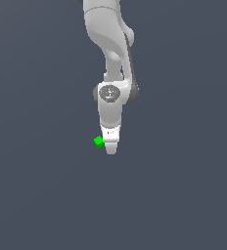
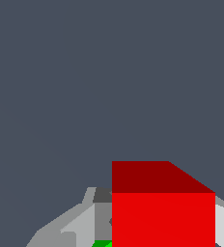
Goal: Stack the red cube on top of the green cube.
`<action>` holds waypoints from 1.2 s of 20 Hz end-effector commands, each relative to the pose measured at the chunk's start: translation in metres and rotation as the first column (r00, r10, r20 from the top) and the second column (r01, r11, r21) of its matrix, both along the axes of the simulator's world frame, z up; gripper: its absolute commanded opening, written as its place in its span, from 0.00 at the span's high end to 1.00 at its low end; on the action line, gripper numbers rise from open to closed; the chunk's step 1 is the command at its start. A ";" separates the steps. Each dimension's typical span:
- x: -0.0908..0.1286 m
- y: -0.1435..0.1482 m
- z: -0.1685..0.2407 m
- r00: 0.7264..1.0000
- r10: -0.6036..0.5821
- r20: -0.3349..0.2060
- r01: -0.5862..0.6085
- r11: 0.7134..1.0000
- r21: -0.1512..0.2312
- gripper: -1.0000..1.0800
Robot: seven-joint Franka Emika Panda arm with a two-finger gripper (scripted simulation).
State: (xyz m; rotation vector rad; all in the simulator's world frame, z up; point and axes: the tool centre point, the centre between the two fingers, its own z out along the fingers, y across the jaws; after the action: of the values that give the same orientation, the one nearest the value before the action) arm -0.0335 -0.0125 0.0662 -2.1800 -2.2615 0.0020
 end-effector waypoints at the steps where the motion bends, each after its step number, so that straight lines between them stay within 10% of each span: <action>1: 0.000 0.000 0.018 1.000 0.001 0.001 -0.001 1.000 0.000 1.00; 24: -0.003 -0.015 0.040 1.000 -0.001 0.001 0.001 1.000 0.001 1.00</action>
State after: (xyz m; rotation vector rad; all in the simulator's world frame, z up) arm -0.0350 -0.0219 0.1112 -2.1796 -2.2625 -0.0008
